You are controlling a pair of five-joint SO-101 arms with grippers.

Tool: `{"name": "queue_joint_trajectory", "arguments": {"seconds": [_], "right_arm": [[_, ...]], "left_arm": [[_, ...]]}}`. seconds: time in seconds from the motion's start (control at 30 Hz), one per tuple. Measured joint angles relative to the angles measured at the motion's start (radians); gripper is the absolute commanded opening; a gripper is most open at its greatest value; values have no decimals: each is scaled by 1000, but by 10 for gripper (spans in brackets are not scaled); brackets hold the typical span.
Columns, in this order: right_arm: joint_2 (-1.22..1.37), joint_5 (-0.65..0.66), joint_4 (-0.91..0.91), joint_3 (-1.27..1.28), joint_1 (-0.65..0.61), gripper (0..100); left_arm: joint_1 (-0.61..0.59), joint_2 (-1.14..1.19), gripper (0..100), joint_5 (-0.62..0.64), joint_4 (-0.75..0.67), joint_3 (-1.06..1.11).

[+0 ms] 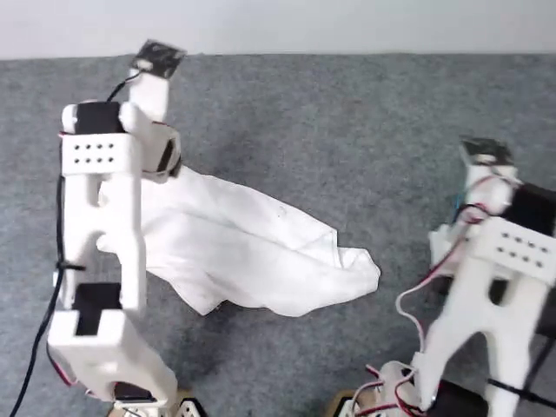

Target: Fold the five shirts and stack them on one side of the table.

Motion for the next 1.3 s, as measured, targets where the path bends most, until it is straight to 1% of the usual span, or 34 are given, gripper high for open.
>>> {"name": "queue_joint_trajectory", "arguments": {"seconds": [0.07,0.13,0.27,0.43,0.57,0.73,0.83,1.07,1.17,1.3], "right_arm": [[8,-40,-40,0,-81,9],[35,-40,-66,0,-172,10],[144,-2,-80,-46,-338,12],[341,14,-80,-224,-456,13],[540,14,-80,-377,-545,35],[776,14,-71,-554,-605,121],[890,-18,-41,-655,-644,151],[1031,-37,-28,-816,-724,154],[1040,-38,-23,-829,-763,154],[1069,-38,-23,-830,-778,154]], "left_arm": [[-23,35,53,-48,41,0],[-44,44,53,-77,64,0],[-124,44,53,-83,71,0],[-227,21,54,-83,71,0],[-256,-2,54,-81,72,18],[-256,-49,54,-86,72,78],[-256,-66,54,-86,72,80],[-256,-66,55,-86,72,80],[-256,-66,55,-86,72,80],[-258,-66,55,-86,72,80]]}}
